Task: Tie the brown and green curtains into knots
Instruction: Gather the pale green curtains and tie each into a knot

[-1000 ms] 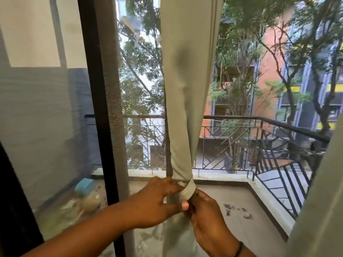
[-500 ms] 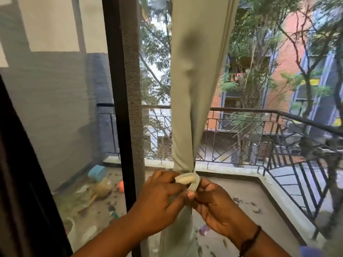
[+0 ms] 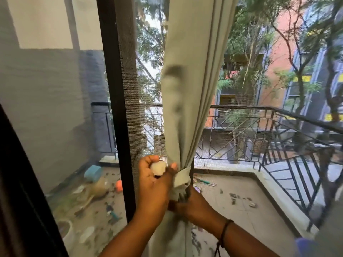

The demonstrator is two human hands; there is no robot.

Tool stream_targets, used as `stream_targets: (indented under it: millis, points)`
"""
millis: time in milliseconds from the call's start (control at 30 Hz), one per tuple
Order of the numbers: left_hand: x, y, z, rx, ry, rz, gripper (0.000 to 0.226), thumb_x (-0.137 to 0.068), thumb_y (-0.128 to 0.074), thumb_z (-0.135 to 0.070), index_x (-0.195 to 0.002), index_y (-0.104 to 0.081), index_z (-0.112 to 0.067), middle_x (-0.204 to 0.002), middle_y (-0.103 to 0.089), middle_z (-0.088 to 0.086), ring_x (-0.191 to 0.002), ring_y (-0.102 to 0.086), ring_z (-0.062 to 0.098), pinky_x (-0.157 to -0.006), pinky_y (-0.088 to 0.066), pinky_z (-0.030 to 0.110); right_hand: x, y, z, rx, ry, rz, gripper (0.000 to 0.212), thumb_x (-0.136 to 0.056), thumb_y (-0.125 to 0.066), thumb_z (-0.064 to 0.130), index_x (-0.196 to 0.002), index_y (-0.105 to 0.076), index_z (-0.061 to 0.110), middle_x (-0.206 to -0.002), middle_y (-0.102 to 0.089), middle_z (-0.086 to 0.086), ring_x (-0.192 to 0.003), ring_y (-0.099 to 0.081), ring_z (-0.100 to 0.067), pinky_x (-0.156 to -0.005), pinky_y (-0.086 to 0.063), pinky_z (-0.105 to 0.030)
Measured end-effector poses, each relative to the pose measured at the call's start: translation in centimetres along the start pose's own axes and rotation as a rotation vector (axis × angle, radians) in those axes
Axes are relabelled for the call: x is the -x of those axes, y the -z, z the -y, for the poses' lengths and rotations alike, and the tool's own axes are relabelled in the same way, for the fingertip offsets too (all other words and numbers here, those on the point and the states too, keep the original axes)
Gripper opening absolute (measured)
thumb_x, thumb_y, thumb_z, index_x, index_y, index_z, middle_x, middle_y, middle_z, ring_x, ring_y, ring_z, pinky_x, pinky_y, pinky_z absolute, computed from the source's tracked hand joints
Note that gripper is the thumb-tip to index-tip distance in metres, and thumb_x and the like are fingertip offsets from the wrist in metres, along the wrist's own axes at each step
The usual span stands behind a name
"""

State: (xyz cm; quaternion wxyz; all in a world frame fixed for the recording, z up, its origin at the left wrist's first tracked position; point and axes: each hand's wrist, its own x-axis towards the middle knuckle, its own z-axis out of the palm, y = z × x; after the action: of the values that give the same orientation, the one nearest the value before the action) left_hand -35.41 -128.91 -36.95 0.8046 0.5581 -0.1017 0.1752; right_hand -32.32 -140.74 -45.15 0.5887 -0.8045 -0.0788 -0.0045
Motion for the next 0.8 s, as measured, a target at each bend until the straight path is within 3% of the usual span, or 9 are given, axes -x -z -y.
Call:
stream_targets:
  millis: [67,200,233,300,367,467,533,667,800]
  points:
    - [0.1,0.0,-1.0,-0.003,0.003,0.020,0.027,-0.082,-0.063,0.003,-0.087,-0.046,-0.017,-0.054,-0.059,-0.011,-0.051,-0.057,-0.002,-0.054,-0.050,0.015,-0.1,-0.5,-0.4,-0.004,0.051,0.087,0.043,-0.071,-0.078,0.027,-0.109,-0.060,0.036,-0.105,-0.068,0.022,-0.101,-0.062,0.004,-0.087,-0.048,-0.017]
    - [0.2,0.2,-3.7,0.107,-0.037,0.032,0.025,-0.080,-0.067,-0.016,-0.081,-0.043,-0.017,-0.052,-0.052,-0.009,-0.049,-0.052,0.004,-0.051,-0.047,0.020,0.2,-1.8,-1.0,-0.009,0.096,0.001,0.040,-0.078,-0.069,0.019,-0.114,-0.056,0.032,-0.103,-0.066,0.015,-0.094,-0.061,0.009,-0.080,-0.048,-0.007]
    - [0.4,0.3,-4.4,0.141,-0.053,0.029,0.027,-0.079,-0.068,-0.024,-0.079,-0.043,-0.017,-0.052,-0.048,-0.008,-0.048,-0.046,0.006,-0.050,-0.042,0.022,0.3,-1.9,-1.1,0.022,0.103,-0.046,0.040,-0.078,-0.069,0.019,-0.111,-0.054,0.035,-0.102,-0.065,0.014,-0.093,-0.061,0.007,-0.077,-0.048,-0.007]
    - [0.7,0.4,-5.6,0.231,-0.032,0.028,0.026,-0.080,-0.060,-0.034,-0.074,-0.041,-0.017,-0.049,-0.036,-0.006,-0.045,-0.032,0.008,-0.046,-0.032,0.023,0.2,-1.5,-1.4,0.105,0.115,-0.133,0.041,-0.074,-0.068,0.030,-0.110,-0.051,0.038,-0.103,-0.065,0.010,-0.093,-0.063,-0.003,-0.079,-0.053,-0.019]
    - [0.7,0.6,-6.2,0.388,0.106,0.020,0.031,-0.083,-0.053,-0.038,-0.064,-0.037,-0.019,-0.046,-0.024,-0.007,-0.041,-0.021,0.008,-0.043,-0.024,0.022,0.2,-0.9,-1.6,0.170,0.125,-0.202,0.046,-0.068,-0.066,0.040,-0.110,-0.047,0.040,-0.101,-0.067,0.006,-0.089,-0.065,-0.009,-0.079,-0.056,-0.032]
    - [0.7,1.7,-6.3,0.593,0.390,-0.076,0.042,-0.091,-0.049,-0.039,-0.057,-0.032,-0.024,-0.041,-0.017,-0.007,-0.033,-0.016,0.006,-0.042,-0.018,0.018,0.2,-0.2,-1.8,0.304,0.118,-0.230,0.046,-0.068,-0.064,0.050,-0.111,-0.050,0.040,-0.098,-0.070,0.004,-0.089,-0.066,-0.014,-0.077,-0.055,-0.032]
    - [1.0,2.6,-6.3,0.613,0.452,-0.098,0.042,-0.092,-0.050,-0.038,-0.056,-0.031,-0.025,-0.041,-0.016,-0.006,-0.033,-0.016,0.006,-0.044,-0.016,0.019,-0.1,0.5,-1.8,0.421,0.108,-0.228,0.052,-0.065,-0.058,0.062,-0.107,-0.060,0.031,-0.097,-0.071,0.002,-0.090,-0.067,-0.017,-0.076,-0.053,-0.030]
    - [2.3,3.6,-7.1,0.587,0.392,-0.043,0.040,-0.091,-0.049,-0.032,-0.055,-0.032,-0.024,-0.044,-0.015,-0.008,-0.036,-0.012,0.006,-0.044,-0.013,0.022,-1.6,2.4,-1.2,0.717,0.203,-0.320,0.072,-0.060,-0.037,0.073,-0.099,-0.070,0.023,-0.096,-0.073,-0.009,-0.092,-0.067,-0.030,-0.075,-0.051,-0.033]
    - [4.3,3.8,-8.5,0.476,0.247,0.033,0.038,-0.079,-0.059,-0.027,-0.054,-0.031,-0.022,-0.046,-0.013,-0.006,-0.045,-0.003,0.010,-0.049,-0.007,0.028,-2.8,2.9,-1.1,0.749,0.347,-0.381,0.053,-0.060,-0.047,0.060,-0.079,-0.072,0.017,-0.074,-0.072,-0.012,-0.069,-0.068,-0.035,-0.059,-0.050,-0.031]
